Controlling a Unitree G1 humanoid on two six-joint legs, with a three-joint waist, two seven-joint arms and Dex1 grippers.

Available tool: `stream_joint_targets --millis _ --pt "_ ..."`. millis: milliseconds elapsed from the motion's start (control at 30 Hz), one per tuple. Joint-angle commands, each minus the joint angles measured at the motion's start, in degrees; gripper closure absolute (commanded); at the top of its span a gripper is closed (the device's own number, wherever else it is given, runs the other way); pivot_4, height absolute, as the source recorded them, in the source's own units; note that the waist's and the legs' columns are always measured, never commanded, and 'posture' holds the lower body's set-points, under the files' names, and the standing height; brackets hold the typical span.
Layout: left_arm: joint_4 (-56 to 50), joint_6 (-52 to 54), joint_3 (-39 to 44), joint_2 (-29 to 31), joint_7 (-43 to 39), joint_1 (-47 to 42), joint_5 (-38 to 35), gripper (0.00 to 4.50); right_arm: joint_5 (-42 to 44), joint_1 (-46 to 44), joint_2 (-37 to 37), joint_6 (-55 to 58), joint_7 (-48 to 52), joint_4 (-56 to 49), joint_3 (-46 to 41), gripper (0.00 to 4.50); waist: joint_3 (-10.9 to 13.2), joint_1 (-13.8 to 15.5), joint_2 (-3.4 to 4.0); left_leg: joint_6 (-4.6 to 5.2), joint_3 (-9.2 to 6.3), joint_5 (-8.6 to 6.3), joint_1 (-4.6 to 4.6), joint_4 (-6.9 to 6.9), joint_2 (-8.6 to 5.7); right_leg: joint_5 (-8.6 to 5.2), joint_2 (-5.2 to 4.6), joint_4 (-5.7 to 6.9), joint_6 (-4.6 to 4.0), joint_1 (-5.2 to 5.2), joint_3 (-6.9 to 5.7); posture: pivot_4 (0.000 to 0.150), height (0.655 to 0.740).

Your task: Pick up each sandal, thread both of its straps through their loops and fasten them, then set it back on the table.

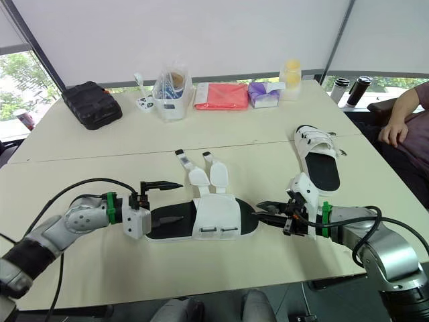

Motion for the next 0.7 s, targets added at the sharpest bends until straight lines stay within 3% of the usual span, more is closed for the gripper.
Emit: stream_joint_targets --millis 33,100,267,433,700 --pt "-4.96 17.40 10.20 0.28 -0.29 3.56 -13.22 0.00 -0.53 -0.47 -0.02 -2.53 1.57 0.64 -0.76 4.45 0.00 -0.03 0.00 0.00 0.00 0.00 0.01 0.00 0.01 0.00 0.01 0.02 0.00 0.00 -0.01 0.150 0.7400" --pt "-7.68 26.89 13.91 -1.21 -0.35 4.34 -18.64 0.00 -1.30 -0.54 -0.26 -3.52 2.28 1.22 -0.32 4.45 0.00 0.08 -0.01 -0.01 -0.04 0.00 0.01 0.01 0.01 -0.01 0.02 0.08 -0.01 -0.01 -0.03 0.150 0.7400" --pt "-11.56 57.01 23.76 -9.04 1.46 0.66 -42.08 0.00 -7.57 -1.67 -0.48 -9.31 4.58 3.94 4.75 4.45 0.00 0.05 -0.02 -0.02 -0.04 0.01 0.04 0.10 -0.02 -0.02 0.00 0.24 0.00 0.00 -0.03 0.150 0.7400" --pt "-7.73 63.11 27.92 -16.64 1.97 -3.00 -43.13 0.00 -11.22 -5.31 1.81 -13.49 5.97 8.02 9.10 4.45 0.00 -0.27 -0.03 -0.33 -0.01 0.18 0.06 0.12 -0.01 -0.03 0.02 0.36 -0.03 -0.07 0.00 0.150 0.7400" --pt "-5.25 64.70 29.51 -24.77 4.27 -4.93 -37.98 0.00 -14.18 -10.60 5.59 -17.53 9.77 14.11 14.04 4.45 0.00 -0.09 -0.05 -0.52 -0.01 0.29 0.12 0.09 -0.01 -0.02 0.02 0.39 -0.05 -0.04 0.02 0.150 0.7400"
